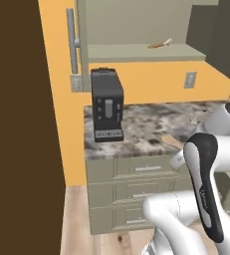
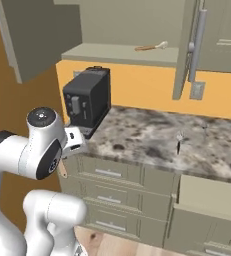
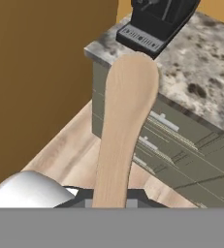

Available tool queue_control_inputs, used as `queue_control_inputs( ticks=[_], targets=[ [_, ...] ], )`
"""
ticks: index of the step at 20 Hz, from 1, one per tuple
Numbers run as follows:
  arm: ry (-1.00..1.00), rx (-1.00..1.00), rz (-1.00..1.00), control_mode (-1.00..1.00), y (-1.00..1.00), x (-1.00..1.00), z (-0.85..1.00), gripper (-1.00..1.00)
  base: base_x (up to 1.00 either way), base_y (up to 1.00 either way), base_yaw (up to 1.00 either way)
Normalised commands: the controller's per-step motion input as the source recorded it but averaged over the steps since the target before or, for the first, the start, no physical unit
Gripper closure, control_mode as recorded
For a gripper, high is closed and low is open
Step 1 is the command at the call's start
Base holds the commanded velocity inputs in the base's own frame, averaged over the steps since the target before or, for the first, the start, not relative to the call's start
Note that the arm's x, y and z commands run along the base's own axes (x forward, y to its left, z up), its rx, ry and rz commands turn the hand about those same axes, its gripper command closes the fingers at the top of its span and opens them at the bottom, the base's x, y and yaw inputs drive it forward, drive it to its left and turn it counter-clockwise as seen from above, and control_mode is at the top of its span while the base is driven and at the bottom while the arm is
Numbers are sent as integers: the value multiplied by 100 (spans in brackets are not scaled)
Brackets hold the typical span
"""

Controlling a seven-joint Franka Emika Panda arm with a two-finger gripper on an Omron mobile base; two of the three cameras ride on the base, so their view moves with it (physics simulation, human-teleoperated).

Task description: Organize the utensils by type. Pick up the wooden spoons from the counter and place them in the open cabinet. Then pick up the metallic utensils from the counter and place them in the open drawer.

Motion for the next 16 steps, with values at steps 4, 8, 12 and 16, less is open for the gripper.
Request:
queue_control_inputs(
  ticks=[4,8,12,16],
  targets=[
    [0,0,0,100,0,0,0,100,56,13,0],
    [0,0,0,100,0,0,0,100,60,0,0],
    [0,0,0,100,0,0,0,100,58,0,0],
    [0,0,0,100,0,0,0,100,46,0,0]
  ],
)
